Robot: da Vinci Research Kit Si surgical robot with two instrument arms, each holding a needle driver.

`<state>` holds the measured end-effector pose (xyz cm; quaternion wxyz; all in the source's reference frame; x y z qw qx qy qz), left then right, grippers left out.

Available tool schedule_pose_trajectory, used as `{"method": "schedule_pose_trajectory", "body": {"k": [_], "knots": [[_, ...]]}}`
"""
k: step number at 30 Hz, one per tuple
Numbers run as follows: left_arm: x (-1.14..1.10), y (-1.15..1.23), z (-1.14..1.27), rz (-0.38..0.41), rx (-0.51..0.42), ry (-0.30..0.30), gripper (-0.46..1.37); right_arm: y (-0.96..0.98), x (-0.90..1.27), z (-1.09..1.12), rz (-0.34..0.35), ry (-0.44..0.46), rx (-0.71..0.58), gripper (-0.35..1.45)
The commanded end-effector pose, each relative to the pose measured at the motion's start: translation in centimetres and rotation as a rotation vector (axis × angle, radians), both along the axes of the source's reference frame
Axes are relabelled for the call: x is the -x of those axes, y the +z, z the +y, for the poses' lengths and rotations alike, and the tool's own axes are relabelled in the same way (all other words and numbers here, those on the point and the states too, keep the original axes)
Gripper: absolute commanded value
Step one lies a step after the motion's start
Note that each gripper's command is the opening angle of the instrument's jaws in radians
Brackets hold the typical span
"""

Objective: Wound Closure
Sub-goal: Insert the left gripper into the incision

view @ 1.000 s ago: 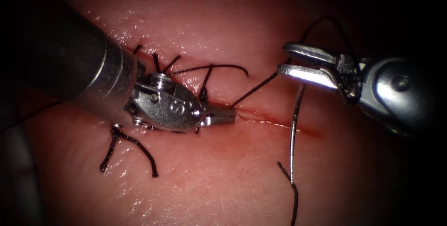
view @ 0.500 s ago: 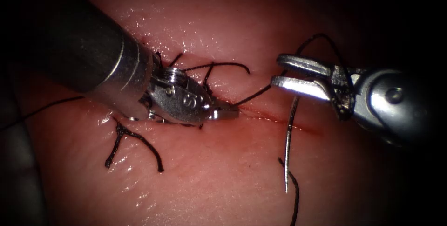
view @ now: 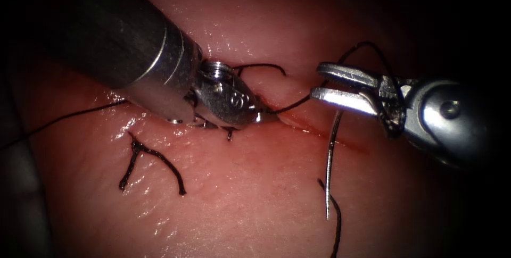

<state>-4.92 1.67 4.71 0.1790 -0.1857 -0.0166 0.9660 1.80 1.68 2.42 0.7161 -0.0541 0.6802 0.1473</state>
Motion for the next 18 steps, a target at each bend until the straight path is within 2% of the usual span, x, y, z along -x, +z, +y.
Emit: {"method": "schedule_pose_trajectory", "body": {"k": [1, 4, 6, 10, 18], "knots": [[0.01, 0.0, 0.01, 0.009, -0.04, 0.028, -0.35, 0.0, 0.01, 0.0, 0.0, 0.005, 0.0, -0.35], [0.0, 0.01, 0.01, 0.027, -0.111, 0.082, -0.35, 0.0, 0.01, 0.0, 0.0, 0.004, 0.0, -0.35], [-0.01, 0.01, 0.0, 0.062, -0.19, 0.136, -0.35, 0.0, 0.02, 0.0, 0.0, 0.004, 0.0, -0.35], [-0.02, 0.01, 0.0, 0.126, -0.256, 0.193, -0.35, 0.0, 0.03, 0.0, -0.001, 0.005, 0.0, -0.35], [-0.14, 0.0, -0.03, 0.123, -0.284, 0.24, -0.35, 0.01, 0.03, 0.0, 0.002, 0.016, 0.002, -0.35]]}}
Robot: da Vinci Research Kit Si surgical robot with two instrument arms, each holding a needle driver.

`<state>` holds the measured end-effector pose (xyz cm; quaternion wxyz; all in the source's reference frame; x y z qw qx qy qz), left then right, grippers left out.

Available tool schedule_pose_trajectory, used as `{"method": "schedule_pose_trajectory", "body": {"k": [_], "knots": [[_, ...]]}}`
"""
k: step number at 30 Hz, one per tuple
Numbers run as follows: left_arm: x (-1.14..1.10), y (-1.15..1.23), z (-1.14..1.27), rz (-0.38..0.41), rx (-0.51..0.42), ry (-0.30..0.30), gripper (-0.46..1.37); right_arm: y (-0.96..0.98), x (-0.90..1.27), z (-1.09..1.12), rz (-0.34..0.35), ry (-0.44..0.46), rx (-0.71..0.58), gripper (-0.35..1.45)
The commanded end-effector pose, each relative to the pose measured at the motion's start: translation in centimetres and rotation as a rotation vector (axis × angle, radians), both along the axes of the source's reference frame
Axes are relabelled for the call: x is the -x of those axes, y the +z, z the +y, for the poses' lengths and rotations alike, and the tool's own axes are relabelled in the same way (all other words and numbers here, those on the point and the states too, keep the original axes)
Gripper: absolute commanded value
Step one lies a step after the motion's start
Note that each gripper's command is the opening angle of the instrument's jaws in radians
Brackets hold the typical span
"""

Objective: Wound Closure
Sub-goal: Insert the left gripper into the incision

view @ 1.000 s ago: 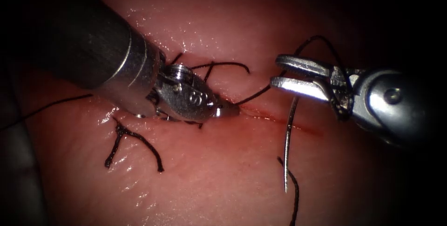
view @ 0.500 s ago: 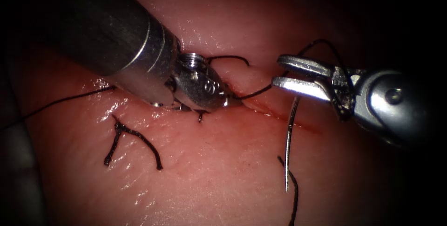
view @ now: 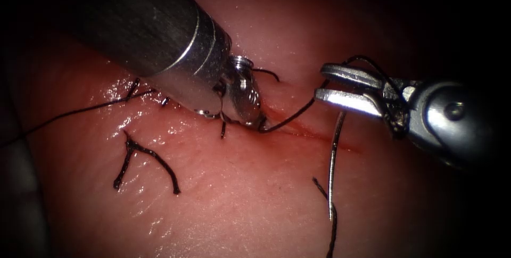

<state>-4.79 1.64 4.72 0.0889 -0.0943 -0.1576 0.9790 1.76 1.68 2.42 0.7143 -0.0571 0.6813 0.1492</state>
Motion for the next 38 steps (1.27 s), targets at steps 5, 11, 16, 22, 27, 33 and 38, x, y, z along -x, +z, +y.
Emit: {"method": "schedule_pose_trajectory", "body": {"k": [5, 11, 16, 22, 27, 33, 38], "knots": [[-0.1, -0.01, -0.05, -0.006, -0.013, 0.007, -0.07, 0.03, -0.01, 0.01, 0.0, 0.035, 0.003, -0.35], [-0.12, -0.02, -0.07, -0.009, -0.015, 0.01, 0.38, 0.04, -0.04, 0.01, 0.008, 0.049, 0.007, -0.35], [-0.11, -0.03, -0.1, -0.009, -0.015, 0.007, 0.86, 0.05, -0.08, 0.0, 0.007, 0.051, 0.009, -0.35], [-0.1, 0.0, -0.15, -0.016, -0.017, 0.014, 1.03, 0.05, -0.07, -0.01, 0.009, 0.053, 0.01, -0.35], [-0.11, -0.01, -0.17, -0.016, -0.016, 0.015, 0.99, 0.05, -0.08, 0.0, 0.011, 0.055, 0.01, -0.35], [-0.11, -0.01, -0.18, -0.018, -0.015, 0.021, 0.96, 0.05, -0.08, 0.0, 0.011, 0.055, 0.01, -0.35], [-0.11, -0.01, -0.17, -0.019, -0.015, 0.021, 0.99, 0.05, -0.07, 0.0, 0.013, 0.056, 0.011, -0.35]]}}
